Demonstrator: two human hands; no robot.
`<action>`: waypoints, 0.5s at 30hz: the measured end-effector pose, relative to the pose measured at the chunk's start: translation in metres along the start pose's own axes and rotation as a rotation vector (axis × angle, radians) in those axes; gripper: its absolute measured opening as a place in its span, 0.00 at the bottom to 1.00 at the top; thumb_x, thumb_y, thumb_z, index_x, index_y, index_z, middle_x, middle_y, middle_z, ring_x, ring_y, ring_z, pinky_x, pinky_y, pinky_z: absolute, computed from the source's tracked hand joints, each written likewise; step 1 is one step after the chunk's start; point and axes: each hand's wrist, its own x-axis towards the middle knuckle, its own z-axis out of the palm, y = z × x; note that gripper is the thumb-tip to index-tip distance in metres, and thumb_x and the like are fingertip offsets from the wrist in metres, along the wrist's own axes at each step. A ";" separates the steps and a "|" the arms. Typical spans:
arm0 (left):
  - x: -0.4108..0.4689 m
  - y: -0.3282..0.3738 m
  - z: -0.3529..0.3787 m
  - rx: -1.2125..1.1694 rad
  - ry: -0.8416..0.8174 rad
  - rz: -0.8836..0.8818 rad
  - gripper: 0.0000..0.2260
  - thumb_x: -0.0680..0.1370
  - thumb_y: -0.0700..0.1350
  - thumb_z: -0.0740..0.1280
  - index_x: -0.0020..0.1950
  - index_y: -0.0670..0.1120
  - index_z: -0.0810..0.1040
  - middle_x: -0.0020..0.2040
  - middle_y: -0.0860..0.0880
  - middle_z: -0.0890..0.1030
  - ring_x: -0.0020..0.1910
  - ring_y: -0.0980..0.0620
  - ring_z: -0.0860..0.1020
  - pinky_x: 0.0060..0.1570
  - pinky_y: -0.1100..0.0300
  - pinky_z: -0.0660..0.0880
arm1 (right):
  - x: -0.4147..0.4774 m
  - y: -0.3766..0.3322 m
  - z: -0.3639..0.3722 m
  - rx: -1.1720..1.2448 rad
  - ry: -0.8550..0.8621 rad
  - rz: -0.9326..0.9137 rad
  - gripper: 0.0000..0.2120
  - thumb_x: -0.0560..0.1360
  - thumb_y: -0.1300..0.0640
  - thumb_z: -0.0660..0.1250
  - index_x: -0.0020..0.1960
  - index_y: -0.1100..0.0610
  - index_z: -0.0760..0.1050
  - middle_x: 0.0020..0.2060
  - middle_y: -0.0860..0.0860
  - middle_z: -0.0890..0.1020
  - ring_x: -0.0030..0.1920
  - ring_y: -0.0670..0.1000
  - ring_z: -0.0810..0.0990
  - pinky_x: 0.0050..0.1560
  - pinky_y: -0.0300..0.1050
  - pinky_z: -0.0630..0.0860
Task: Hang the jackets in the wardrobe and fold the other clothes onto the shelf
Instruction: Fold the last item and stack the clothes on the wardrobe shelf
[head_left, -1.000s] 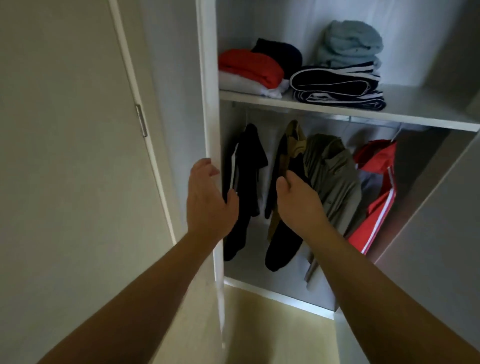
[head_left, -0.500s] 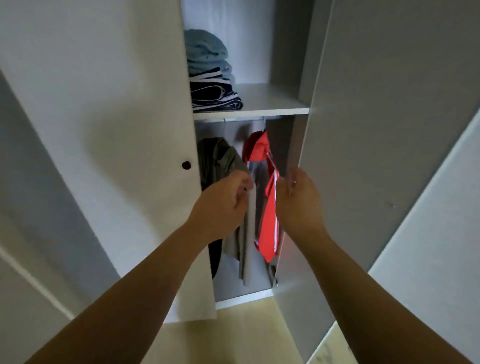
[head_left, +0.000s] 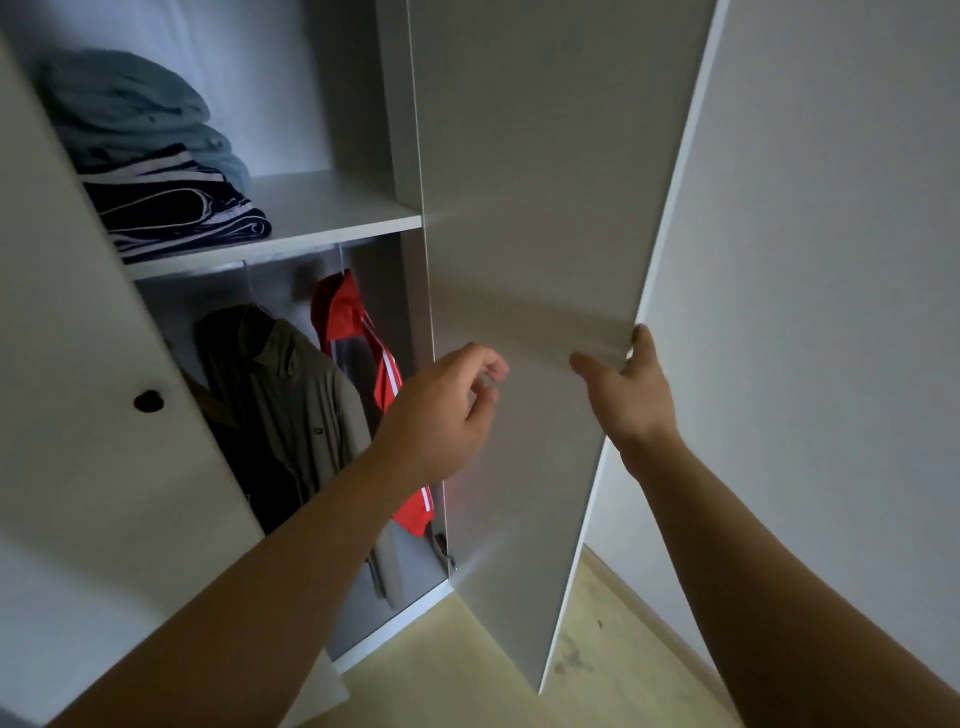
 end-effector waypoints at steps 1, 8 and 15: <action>0.000 0.001 0.001 -0.001 0.017 0.012 0.08 0.79 0.38 0.66 0.56 0.47 0.78 0.47 0.57 0.79 0.41 0.63 0.76 0.44 0.61 0.74 | -0.003 0.002 -0.001 -0.023 0.008 -0.020 0.27 0.72 0.44 0.69 0.69 0.47 0.69 0.59 0.42 0.80 0.58 0.47 0.80 0.64 0.52 0.76; -0.008 0.002 -0.003 -0.039 0.231 0.079 0.05 0.79 0.39 0.67 0.54 0.45 0.77 0.47 0.53 0.81 0.46 0.56 0.80 0.48 0.55 0.78 | -0.018 0.008 0.000 0.001 -0.005 -0.116 0.12 0.77 0.45 0.63 0.56 0.48 0.78 0.52 0.43 0.82 0.51 0.42 0.80 0.56 0.47 0.78; -0.034 -0.019 -0.031 0.006 0.411 0.014 0.04 0.82 0.47 0.63 0.56 0.49 0.74 0.43 0.54 0.78 0.42 0.57 0.78 0.42 0.67 0.75 | -0.045 -0.003 0.045 0.174 -0.240 -0.202 0.13 0.79 0.61 0.63 0.49 0.47 0.84 0.43 0.40 0.86 0.46 0.42 0.84 0.45 0.29 0.76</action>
